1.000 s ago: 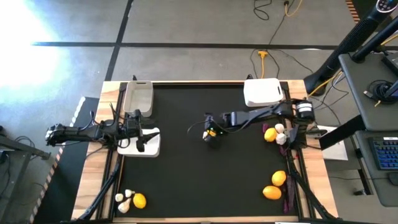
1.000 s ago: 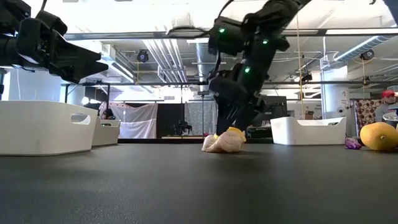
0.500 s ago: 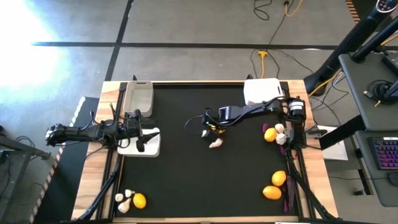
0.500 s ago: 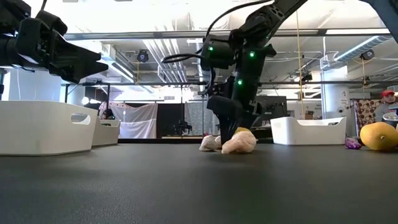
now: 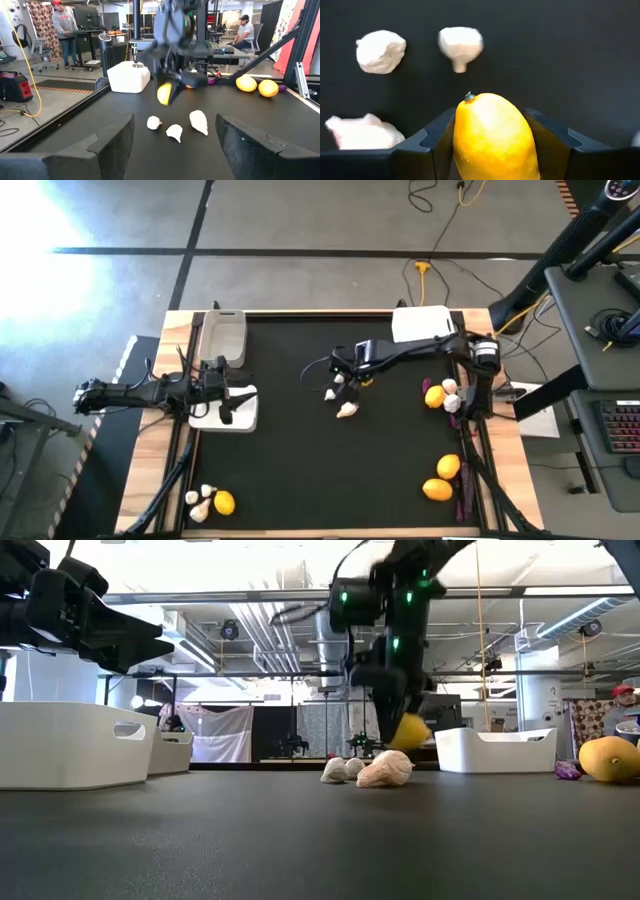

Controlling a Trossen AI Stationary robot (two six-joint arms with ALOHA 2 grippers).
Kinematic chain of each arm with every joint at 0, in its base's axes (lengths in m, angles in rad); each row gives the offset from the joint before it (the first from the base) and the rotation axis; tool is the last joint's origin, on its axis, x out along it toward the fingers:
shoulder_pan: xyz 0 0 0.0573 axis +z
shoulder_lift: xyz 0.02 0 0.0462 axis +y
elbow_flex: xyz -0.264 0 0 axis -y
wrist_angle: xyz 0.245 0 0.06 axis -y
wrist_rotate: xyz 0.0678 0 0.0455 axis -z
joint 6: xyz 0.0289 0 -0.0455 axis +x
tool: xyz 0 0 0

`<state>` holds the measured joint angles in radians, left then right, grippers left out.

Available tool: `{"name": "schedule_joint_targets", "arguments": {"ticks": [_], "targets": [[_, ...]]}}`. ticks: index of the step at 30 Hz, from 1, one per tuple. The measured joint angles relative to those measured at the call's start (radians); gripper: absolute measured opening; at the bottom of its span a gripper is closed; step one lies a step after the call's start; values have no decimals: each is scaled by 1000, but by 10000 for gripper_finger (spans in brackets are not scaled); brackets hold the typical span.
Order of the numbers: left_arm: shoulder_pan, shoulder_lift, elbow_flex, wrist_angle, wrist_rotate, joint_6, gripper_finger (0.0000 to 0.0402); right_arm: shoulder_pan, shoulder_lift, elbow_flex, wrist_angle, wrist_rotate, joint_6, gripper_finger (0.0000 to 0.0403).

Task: Sort produce into baskets
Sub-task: Put the yellow lemon into the top white bin

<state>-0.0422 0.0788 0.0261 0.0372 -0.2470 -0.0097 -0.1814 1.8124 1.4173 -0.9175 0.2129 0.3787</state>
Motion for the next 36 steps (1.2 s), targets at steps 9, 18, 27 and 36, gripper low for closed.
{"name": "schedule_joint_targets", "arguments": {"ticks": [9,18,27,36], "targets": [[0,0,0,-1,0,0,262,-232,-98,74,-282,338,-5,202],[0,0,0,0,0,0,262,-576,-45,23,-275,307,15,204],[0,0,0,0,0,0,262,-656,43,21,-242,280,-122,219],[0,0,0,0,0,0,262,-664,81,21,-188,281,-171,254]]}}
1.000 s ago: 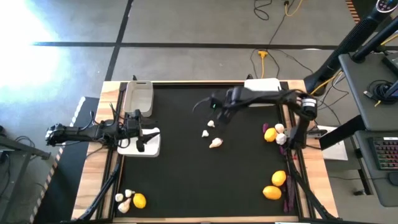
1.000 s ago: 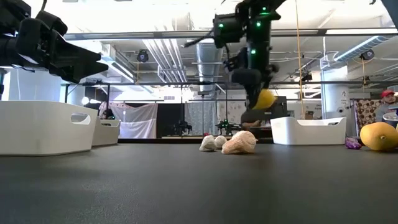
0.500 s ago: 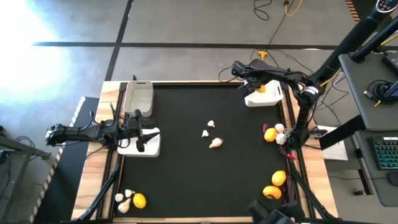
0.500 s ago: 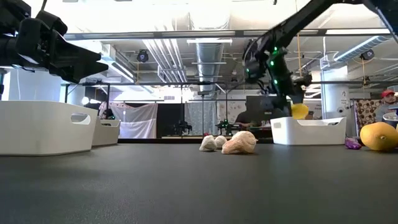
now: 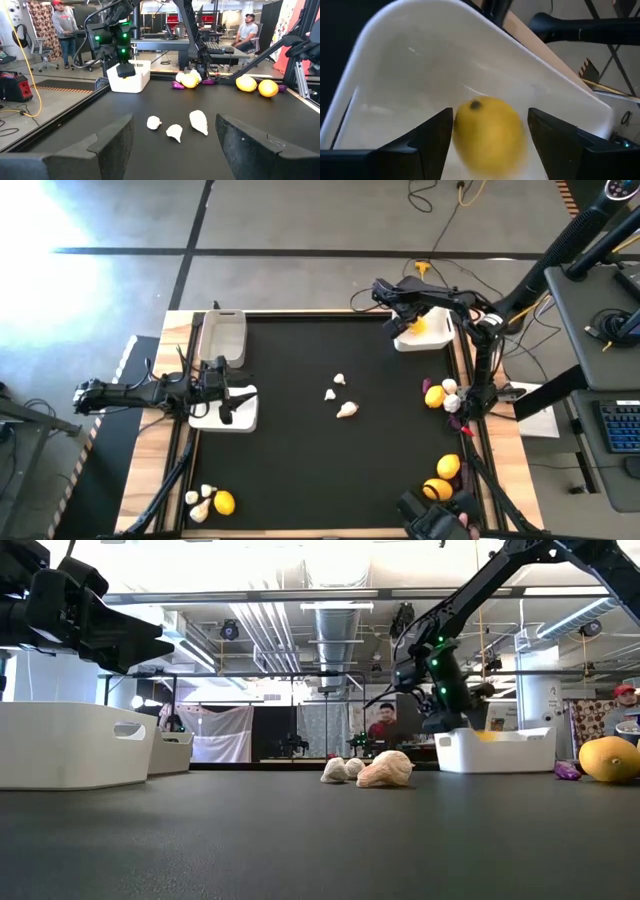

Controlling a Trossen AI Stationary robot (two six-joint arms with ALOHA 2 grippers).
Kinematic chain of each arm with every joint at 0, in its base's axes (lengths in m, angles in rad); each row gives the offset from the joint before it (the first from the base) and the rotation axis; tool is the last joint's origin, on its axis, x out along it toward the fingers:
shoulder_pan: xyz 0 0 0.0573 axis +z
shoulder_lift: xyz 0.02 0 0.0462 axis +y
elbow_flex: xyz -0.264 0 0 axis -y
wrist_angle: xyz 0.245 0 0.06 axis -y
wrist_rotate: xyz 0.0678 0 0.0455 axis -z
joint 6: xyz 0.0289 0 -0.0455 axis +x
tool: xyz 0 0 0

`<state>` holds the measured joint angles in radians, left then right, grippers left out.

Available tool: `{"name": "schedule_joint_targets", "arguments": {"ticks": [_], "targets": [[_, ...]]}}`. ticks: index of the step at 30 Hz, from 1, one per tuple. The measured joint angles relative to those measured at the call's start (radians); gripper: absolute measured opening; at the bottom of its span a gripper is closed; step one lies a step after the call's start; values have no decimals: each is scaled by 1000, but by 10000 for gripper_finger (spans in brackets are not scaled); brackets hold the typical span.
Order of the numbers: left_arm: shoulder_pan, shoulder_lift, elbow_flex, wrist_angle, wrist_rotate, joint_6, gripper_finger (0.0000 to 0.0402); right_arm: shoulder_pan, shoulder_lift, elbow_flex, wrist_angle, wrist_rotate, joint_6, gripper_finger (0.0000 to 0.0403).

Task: Sort produce into baskets
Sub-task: Put the yellow lemon into the top white bin

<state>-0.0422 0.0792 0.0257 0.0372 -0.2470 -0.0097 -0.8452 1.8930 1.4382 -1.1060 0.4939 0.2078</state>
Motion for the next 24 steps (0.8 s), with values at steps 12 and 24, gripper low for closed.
{"name": "schedule_joint_targets", "arguments": {"ticks": [12,24], "targets": [[0,0,0,0,0,0,262,4,-15,27,-46,3,-9,274],[0,0,0,0,0,0,262,222,-264,-7,-392,-139,261,247]]}}
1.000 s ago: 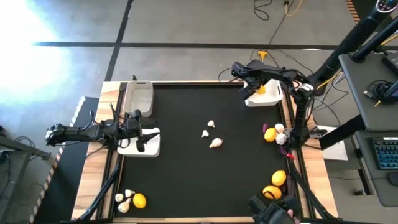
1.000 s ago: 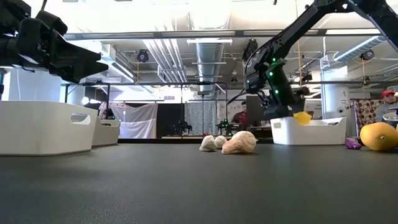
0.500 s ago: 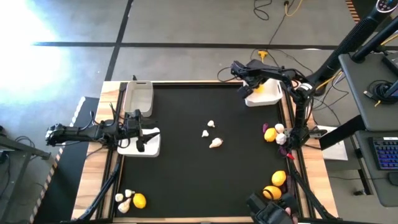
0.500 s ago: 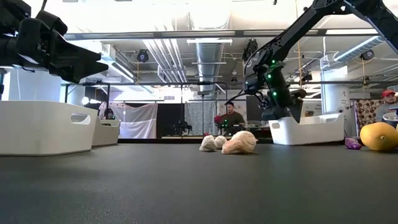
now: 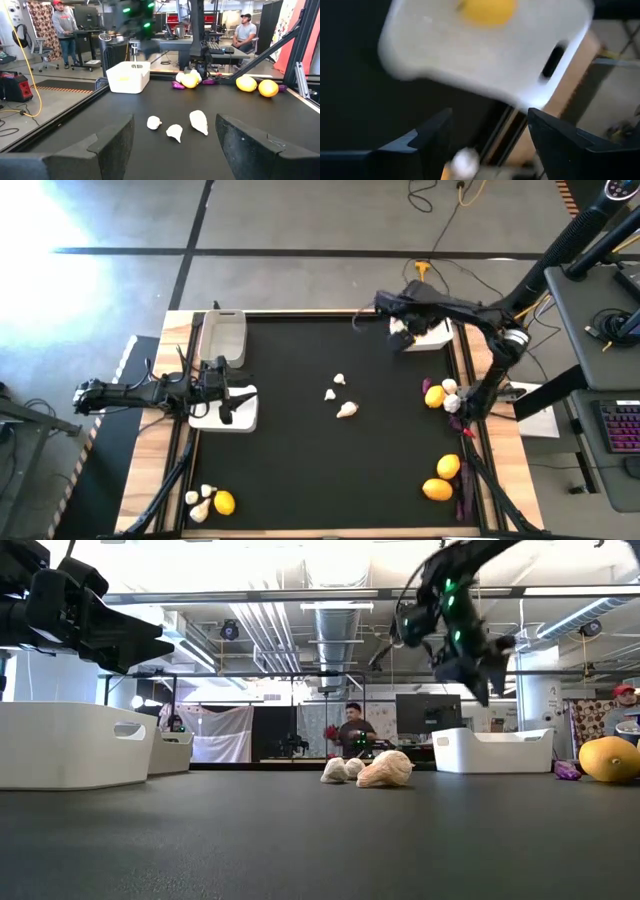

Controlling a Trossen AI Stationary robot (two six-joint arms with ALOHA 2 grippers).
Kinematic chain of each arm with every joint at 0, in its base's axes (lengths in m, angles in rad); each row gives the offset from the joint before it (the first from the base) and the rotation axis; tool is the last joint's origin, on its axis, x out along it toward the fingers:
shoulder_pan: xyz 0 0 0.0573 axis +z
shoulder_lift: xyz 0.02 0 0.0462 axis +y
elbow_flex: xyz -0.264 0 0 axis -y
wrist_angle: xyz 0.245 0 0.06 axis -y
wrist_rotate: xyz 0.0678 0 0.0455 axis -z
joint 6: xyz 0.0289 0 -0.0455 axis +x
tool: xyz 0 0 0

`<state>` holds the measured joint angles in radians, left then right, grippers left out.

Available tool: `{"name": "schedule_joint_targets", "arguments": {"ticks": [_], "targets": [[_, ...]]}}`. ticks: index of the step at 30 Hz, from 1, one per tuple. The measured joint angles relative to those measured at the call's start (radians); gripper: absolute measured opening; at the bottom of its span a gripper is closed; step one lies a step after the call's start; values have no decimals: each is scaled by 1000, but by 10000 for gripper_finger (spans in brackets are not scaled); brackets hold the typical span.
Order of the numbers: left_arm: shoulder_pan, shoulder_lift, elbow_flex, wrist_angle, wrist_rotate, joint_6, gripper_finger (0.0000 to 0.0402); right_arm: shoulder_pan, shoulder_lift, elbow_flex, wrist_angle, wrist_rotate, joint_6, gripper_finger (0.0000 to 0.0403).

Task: Sort produce into baskets
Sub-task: Put the yellow lemon into the top white bin

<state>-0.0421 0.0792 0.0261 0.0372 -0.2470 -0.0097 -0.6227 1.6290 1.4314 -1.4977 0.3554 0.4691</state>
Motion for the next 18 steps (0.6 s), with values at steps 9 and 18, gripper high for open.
{"name": "schedule_joint_targets", "arguments": {"ticks": [9,18], "targets": [[0,0,0,0,0,0,262,435,-190,-218,13,-119,252,254],[0,0,0,0,0,0,262,595,-157,-428,17,-311,289,306]]}}
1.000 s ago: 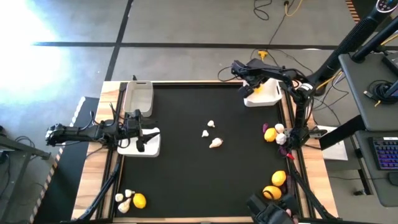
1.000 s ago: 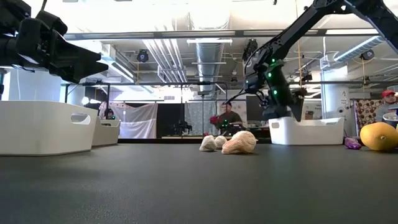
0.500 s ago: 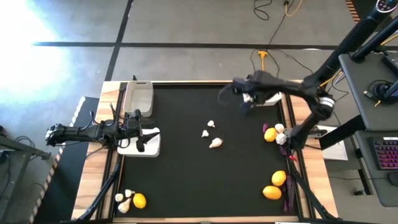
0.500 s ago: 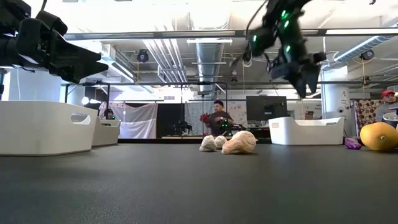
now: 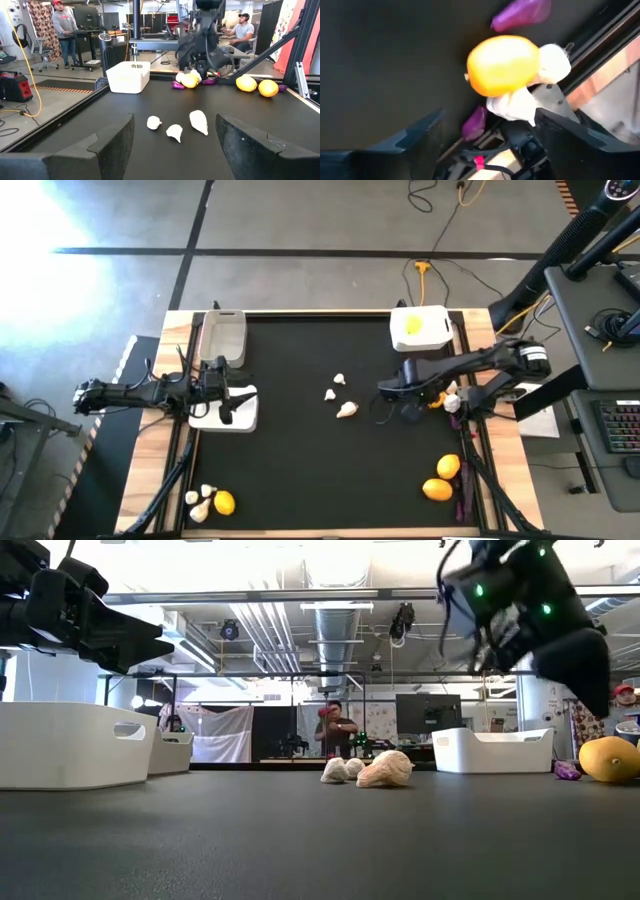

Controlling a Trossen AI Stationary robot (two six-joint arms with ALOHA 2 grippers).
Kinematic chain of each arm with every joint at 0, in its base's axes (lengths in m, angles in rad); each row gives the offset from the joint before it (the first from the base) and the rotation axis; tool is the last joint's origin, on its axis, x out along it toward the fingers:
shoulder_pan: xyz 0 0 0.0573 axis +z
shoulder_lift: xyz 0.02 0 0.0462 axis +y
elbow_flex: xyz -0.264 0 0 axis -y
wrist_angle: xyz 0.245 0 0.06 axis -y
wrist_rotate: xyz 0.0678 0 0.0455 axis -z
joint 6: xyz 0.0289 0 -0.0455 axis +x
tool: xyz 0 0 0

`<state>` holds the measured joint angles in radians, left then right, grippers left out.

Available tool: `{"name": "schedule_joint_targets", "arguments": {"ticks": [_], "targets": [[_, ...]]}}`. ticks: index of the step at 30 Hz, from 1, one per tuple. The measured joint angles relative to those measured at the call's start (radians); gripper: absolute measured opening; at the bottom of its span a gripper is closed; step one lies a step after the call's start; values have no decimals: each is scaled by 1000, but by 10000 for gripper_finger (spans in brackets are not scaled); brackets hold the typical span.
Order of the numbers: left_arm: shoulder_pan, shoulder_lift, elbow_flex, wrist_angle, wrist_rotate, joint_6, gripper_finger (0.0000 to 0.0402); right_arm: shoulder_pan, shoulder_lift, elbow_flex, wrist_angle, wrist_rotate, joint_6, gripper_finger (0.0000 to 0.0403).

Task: Sort produce into baskets
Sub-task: Put the yellow lemon into the top white bin

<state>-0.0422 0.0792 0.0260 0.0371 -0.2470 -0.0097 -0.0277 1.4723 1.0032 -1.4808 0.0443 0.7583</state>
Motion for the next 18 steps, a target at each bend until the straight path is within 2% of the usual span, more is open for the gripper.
{"name": "schedule_joint_targets", "arguments": {"ticks": [8,12,18], "targets": [[0,0,0,0,0,0,262,-109,104,-20,6,6,-182,377],[0,0,0,0,0,0,262,-186,176,-27,17,-10,-292,382],[0,0,0,0,0,0,262,-237,268,-53,112,-115,-399,382]]}}
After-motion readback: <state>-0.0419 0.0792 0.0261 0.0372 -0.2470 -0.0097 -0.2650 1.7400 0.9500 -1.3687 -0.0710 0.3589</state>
